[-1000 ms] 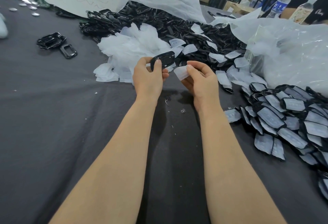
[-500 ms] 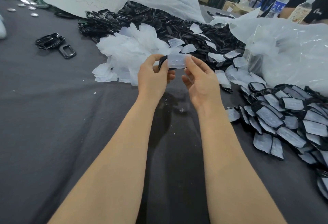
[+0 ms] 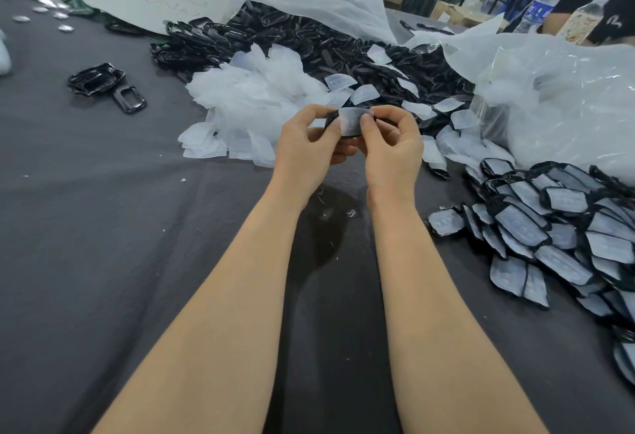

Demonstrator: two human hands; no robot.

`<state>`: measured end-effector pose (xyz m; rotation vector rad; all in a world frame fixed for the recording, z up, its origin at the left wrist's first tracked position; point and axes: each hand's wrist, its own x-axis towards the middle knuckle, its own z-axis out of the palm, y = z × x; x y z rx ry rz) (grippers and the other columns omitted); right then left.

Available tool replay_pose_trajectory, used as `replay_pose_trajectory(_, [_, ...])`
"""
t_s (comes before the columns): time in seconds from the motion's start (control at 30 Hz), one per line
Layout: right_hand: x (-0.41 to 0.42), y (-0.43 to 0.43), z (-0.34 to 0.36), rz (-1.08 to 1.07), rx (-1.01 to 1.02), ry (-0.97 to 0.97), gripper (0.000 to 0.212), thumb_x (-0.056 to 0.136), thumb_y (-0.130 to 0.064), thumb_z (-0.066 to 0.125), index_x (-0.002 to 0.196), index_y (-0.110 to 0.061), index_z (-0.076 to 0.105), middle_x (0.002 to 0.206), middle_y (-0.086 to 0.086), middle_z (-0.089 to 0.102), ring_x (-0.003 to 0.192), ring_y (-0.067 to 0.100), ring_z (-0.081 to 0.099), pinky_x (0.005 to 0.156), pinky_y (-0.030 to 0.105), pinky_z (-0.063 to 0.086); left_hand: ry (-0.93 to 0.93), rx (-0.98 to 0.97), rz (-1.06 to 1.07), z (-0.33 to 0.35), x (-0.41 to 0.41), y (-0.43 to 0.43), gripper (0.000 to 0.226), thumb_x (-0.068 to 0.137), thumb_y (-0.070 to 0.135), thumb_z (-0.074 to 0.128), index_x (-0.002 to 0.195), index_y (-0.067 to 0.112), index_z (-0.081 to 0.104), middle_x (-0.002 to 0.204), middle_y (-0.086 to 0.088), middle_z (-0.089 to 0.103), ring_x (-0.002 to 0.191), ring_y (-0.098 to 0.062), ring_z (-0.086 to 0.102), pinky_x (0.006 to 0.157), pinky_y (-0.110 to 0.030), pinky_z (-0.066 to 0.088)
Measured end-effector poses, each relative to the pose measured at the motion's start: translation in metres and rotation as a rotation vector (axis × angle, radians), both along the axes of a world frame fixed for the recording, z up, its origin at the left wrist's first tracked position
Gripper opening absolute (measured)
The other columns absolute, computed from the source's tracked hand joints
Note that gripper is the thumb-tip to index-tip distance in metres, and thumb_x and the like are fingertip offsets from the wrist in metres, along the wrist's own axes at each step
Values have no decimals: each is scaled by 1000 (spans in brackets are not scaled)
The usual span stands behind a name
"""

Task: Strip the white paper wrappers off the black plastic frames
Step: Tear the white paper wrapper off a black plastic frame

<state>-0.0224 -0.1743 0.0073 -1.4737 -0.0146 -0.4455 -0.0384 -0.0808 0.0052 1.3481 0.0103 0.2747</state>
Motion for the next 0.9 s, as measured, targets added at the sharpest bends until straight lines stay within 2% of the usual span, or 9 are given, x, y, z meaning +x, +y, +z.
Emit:
replay_pose_trajectory(0.17, [3,-7,1,79,70,79,19,89,-4,63,99,-18,53,82,1,60,76,10,61,71,21,55,5,42,20,-1,2,2,10,99,13,49,103,16,58,68,0,68,58,-4,64,61,-18,55])
replay_pose_trajectory(0.27, [4,-10,3,152,118,154,12,90,-4,62,91,-16,59,81,0,62,75,10,59,67,20,52,3,55,32,-2,2,1,12,100,12,46,105,14,57,66,-1,65,54,-3,61,58,-17,53])
replay_pose_trajectory(0.43, [5,-16,4,286,262,242,14,91,-2,60,85,-15,58,75,0,58,61,6,55,65,18,53,16,85,30,-3,3,2,19,101,13,42,108,15,60,68,-2,63,54,-3,57,58,-16,51])
replay_pose_trajectory(0.57, [6,-22,4,320,206,291,14,90,-4,61,83,-16,58,75,1,57,63,6,55,63,17,52,36,94,26,-4,5,2,24,102,14,39,109,13,62,67,-2,59,55,-6,53,57,-16,51])
replay_pose_trajectory(0.7, [7,-20,4,262,155,271,16,90,-3,62,82,-15,57,75,-1,58,63,5,56,63,18,52,42,83,30,-4,7,0,23,102,26,42,98,14,61,68,-2,59,56,-6,55,60,-21,54])
replay_pose_trajectory(0.8, [6,-19,4,245,152,259,17,88,-2,63,80,-15,56,75,-1,58,66,6,57,64,19,52,-7,179,51,-8,8,1,10,98,20,52,98,14,59,69,3,62,55,1,58,62,-20,56])
replay_pose_trajectory(0.9, [4,-18,4,241,157,258,17,88,-2,64,79,-15,57,75,0,60,67,7,58,64,19,52,-7,229,66,-10,10,3,5,97,13,53,98,13,58,68,4,62,55,3,59,66,-22,57])
